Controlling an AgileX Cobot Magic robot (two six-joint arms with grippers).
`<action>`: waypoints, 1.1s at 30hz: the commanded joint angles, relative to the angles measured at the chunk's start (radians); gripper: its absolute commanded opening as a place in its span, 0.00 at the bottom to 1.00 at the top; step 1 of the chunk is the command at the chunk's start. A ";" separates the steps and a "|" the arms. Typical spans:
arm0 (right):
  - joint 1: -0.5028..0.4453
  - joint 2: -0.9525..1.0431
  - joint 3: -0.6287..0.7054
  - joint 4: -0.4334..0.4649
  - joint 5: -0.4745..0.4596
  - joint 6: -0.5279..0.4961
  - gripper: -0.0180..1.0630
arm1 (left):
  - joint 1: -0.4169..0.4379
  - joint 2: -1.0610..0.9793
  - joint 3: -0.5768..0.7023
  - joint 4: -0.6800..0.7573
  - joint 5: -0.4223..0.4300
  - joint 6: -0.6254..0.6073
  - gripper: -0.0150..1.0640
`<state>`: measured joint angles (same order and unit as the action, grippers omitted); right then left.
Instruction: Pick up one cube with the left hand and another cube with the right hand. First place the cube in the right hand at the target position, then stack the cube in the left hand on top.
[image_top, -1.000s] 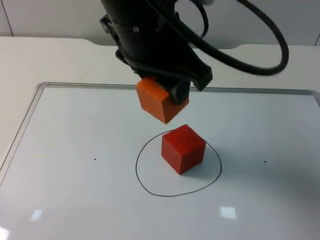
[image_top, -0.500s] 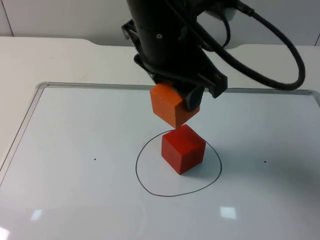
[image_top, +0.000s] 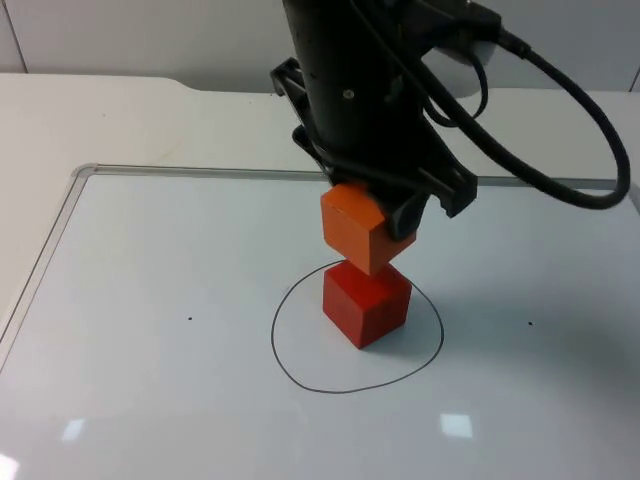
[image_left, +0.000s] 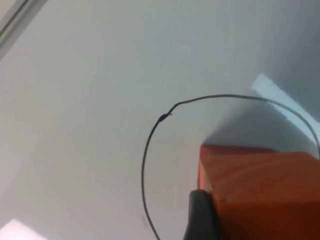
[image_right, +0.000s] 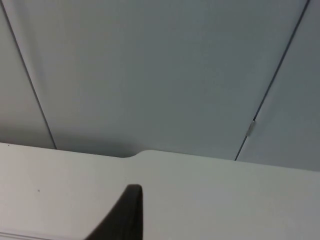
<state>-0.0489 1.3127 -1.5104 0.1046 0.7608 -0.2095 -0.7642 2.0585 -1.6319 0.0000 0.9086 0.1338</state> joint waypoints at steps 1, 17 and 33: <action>-0.001 0.006 -0.006 0.005 -0.016 0.000 0.99 | -0.019 0.006 -0.007 0.012 -0.001 -0.017 0.01; -0.001 0.006 -0.006 0.005 -0.016 0.000 0.99 | -0.032 0.035 -0.007 0.054 0.018 -0.037 0.01; -0.001 0.006 -0.006 0.005 -0.016 0.000 0.99 | -0.032 0.036 -0.007 0.012 0.011 0.020 0.15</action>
<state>-0.0489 1.3199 -1.5104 0.1046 0.7561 -0.2095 -0.7902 2.0968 -1.6319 0.0368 0.9272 0.1395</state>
